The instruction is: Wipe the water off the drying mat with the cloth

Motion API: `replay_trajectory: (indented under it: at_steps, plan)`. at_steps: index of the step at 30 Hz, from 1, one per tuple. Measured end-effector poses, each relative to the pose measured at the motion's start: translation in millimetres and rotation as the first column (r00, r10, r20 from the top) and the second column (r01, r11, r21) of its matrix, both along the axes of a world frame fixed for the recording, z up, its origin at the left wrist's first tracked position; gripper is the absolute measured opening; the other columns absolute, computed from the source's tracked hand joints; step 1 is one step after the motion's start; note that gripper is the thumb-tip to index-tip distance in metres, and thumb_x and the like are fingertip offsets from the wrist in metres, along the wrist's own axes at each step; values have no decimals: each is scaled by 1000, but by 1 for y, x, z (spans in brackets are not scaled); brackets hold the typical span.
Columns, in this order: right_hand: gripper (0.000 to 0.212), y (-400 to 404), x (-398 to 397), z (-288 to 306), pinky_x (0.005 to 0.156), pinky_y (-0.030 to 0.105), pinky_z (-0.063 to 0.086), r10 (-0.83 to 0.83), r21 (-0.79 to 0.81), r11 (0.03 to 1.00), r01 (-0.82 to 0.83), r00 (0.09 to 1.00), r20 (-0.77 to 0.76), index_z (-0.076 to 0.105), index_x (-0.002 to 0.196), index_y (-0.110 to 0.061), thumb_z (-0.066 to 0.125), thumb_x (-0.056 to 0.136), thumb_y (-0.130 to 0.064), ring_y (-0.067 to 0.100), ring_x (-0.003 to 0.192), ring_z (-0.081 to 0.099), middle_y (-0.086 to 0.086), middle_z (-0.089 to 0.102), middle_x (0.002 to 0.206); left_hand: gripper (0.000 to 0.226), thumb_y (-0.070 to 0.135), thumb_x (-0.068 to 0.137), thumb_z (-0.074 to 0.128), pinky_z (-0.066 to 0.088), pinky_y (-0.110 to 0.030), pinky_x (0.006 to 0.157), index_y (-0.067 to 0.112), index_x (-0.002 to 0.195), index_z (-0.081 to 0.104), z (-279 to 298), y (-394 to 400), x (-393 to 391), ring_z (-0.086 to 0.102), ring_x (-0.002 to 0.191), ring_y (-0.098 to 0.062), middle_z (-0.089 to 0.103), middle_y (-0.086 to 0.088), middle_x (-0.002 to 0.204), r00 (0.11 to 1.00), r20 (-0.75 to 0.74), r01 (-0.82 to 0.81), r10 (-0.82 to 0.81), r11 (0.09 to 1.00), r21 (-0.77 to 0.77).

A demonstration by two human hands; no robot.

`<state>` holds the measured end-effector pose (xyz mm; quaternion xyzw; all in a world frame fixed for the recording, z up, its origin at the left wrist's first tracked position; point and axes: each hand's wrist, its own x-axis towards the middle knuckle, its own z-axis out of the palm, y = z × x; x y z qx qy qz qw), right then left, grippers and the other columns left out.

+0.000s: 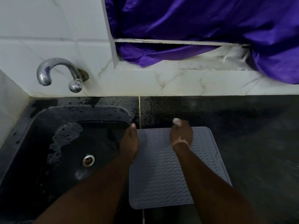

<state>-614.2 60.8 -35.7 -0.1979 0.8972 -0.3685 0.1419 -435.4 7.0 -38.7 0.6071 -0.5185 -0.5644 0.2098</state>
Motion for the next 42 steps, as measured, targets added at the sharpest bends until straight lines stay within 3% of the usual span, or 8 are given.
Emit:
replay_trajectory:
  at_steps: [10, 16, 20, 22, 27, 31, 36, 42]
  plan:
    - [26, -14, -13, -24, 77, 34, 50, 275, 237, 935, -264, 961, -14, 63, 108, -5, 58, 93, -25, 36, 100, 64, 19, 65, 109, 77, 68, 98, 21, 34, -50, 115, 18, 156, 30, -15, -1, -1, 42, 138, -40, 43, -14, 154, 984, 169, 62, -53, 997, -45]
    - [23, -36, 46, -22, 83, 35, 51, 621, 313, 756, -575, 780, -68, 64, 107, -8, 56, 95, -25, 35, 103, 63, 18, 65, 109, 79, 69, 97, 21, 34, -50, 115, 17, 156, 30, -7, -3, -6, 41, 139, -40, 40, -15, 156, 991, 126, 45, -42, 999, -24]
    - [26, -49, 64, -5, 70, 33, 54, 787, 212, 584, -784, 610, 88, 71, 85, -14, 57, 95, -34, 31, 83, 67, 11, 70, 88, 119, 99, 66, 19, 36, -54, 115, 19, 154, 34, -20, -7, -3, 46, 136, -37, 45, -14, 153, 999, 17, -32, 32, 999, 13]
    - [33, -44, 57, 1, 67, 32, 54, 757, 102, 624, -774, 632, 166, 72, 86, -14, 54, 99, -38, 26, 76, 67, 10, 72, 83, 126, 104, 61, 18, 34, -55, 116, 21, 154, 34, -31, -13, 0, 44, 138, -35, 42, -13, 156, 1000, 29, -5, 5, 1000, 23]
    - [22, -4, -23, -10, 82, 31, 55, 358, 118, 930, -349, 931, -74, 72, 106, -16, 57, 91, -21, 28, 98, 67, 9, 73, 104, 71, 65, 100, 21, 38, -47, 108, 17, 148, 42, 1, 2, -4, 48, 132, -40, 51, -16, 146, 979, 186, 104, -84, 989, -104]
    - [31, 26, -91, -13, 89, 39, 50, 221, 403, 905, -132, 958, -183, 60, 121, -7, 57, 92, -17, 37, 112, 57, 21, 60, 121, 58, 59, 101, 23, 51, -40, 90, 20, 119, 63, 0, 22, -7, 65, 104, -29, 69, -10, 112, 930, 311, 276, -197, 933, -233]
    - [26, 14, -67, -26, 93, 38, 50, 405, 450, 840, -303, 902, -148, 63, 116, -8, 57, 95, -23, 36, 114, 56, 19, 60, 120, 51, 48, 107, 28, 50, -34, 85, 13, 107, 65, 1, 36, -7, 63, 91, -21, 67, -5, 96, 941, 302, 216, -150, 956, -199]
    - [28, -25, 42, -23, 91, 37, 49, 649, 400, 733, -550, 743, -167, 63, 118, -11, 54, 93, -20, 32, 113, 55, 15, 59, 119, 28, 9, 102, 48, 48, -43, 100, 3, 128, 56, -18, 24, 11, 61, 115, -33, 63, -18, 123, 915, 395, 143, -80, 981, -133]
